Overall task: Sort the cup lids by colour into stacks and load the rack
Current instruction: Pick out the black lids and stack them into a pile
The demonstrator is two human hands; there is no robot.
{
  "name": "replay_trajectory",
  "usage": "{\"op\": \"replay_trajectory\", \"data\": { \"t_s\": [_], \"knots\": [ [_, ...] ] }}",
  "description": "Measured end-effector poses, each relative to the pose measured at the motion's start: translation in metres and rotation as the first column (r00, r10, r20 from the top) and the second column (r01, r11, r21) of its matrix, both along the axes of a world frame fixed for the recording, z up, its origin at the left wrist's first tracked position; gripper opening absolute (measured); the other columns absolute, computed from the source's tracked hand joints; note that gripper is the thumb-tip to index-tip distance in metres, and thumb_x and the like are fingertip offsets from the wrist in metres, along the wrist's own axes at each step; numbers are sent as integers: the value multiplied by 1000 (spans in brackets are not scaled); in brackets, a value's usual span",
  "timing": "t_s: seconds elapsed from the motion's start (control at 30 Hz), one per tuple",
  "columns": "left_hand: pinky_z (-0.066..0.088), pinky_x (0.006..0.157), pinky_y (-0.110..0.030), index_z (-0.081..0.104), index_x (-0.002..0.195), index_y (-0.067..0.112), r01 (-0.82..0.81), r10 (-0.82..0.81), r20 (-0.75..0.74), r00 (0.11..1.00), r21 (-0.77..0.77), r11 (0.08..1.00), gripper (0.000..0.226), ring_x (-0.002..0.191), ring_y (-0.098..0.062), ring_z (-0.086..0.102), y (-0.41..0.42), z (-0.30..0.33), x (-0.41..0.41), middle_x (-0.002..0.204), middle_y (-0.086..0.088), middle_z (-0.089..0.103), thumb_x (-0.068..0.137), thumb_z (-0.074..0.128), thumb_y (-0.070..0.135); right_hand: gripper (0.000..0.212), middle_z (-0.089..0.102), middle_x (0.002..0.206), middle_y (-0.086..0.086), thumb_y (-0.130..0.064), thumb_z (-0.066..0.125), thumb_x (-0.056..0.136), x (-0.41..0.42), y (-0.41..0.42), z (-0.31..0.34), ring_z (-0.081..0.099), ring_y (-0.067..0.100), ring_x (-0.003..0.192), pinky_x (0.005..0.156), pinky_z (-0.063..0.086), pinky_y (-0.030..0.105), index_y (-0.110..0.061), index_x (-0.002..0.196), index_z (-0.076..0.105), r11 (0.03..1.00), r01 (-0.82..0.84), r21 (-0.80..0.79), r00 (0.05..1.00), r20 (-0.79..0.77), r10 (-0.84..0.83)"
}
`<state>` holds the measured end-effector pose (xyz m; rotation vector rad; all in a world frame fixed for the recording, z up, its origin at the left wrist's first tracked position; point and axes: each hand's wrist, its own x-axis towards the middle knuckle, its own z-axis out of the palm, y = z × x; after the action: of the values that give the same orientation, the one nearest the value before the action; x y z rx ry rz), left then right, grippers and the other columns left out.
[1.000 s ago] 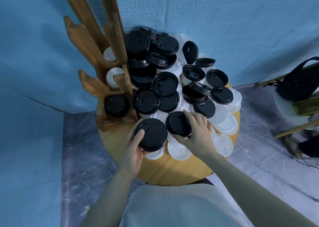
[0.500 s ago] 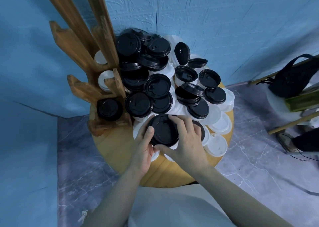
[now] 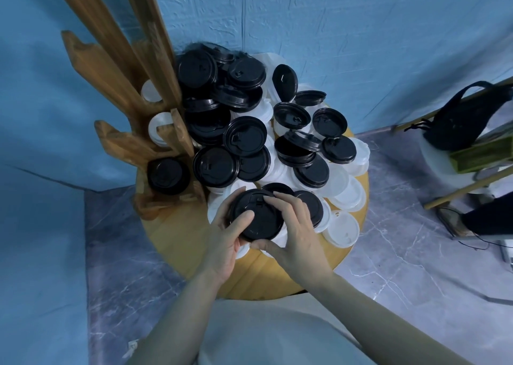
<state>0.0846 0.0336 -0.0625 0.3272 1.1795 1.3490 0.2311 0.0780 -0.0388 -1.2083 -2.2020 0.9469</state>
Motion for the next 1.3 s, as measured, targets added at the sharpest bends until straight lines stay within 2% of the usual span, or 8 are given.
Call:
{"op": "replay_trajectory", "data": {
  "t_s": [0.23,0.4,0.6,0.77,0.9,1.07,1.17,1.3],
  "knots": [
    [60,84,-43,59,133,22,-82,82,2,997,-21,996,82,120,-29,63,-7,-5,-17,132,-8,64,60,91,39,65,46,136,-9,-60,53,89,30,19,-18,40,11,126,106,35,38,-24,142,41,994,108,-12,992,67,-107],
    [61,81,-42,64,126,28,-123,124,40,991,-43,992,84,115,-27,66,-11,-4,-26,127,-6,67,50,95,50,50,54,131,3,-27,80,76,38,36,-44,39,25,127,100,39,53,-24,123,62,986,-15,164,944,328,-40],
    [60,79,-43,64,126,29,-125,127,41,991,-52,991,83,116,-29,66,-13,-2,-22,128,-8,67,52,94,50,16,66,111,3,-15,84,72,31,42,-50,44,27,123,94,33,40,-21,83,73,949,-88,304,930,367,-31],
    [60,79,-43,61,131,27,-133,135,40,990,-55,990,88,120,-30,63,-15,-3,-21,132,-9,65,53,94,51,10,68,105,-5,-25,64,86,32,42,-37,48,20,119,94,28,34,-20,84,72,951,-29,308,970,239,-48],
    [59,80,-42,65,125,33,-128,130,29,991,-40,991,80,120,-26,64,-13,-1,-21,132,-5,65,53,93,52,12,67,86,-16,-10,67,89,26,32,8,55,-6,88,88,35,16,-21,87,68,971,223,-89,971,-66,-229],
    [58,87,-49,56,137,30,-101,101,8,995,-19,995,84,125,-24,60,-8,2,-18,138,-1,60,62,89,49,8,67,75,-3,-18,65,85,23,34,49,58,12,65,65,52,21,-14,92,66,628,157,-763,687,-373,-624],
    [57,89,-53,55,137,30,-67,68,-12,998,7,998,87,128,-24,58,-5,6,-14,141,2,58,62,87,59,23,67,78,5,-20,59,82,17,32,55,60,15,66,62,53,24,-8,99,65,463,-53,-885,645,-384,-661],
    [58,82,-45,54,138,31,-48,48,-28,998,9,999,87,130,-25,56,-2,10,-10,145,-1,54,64,81,68,22,69,82,10,-16,61,83,9,28,57,65,17,66,57,55,25,-3,101,64,448,-39,-893,667,-357,-654]
  ]
}}
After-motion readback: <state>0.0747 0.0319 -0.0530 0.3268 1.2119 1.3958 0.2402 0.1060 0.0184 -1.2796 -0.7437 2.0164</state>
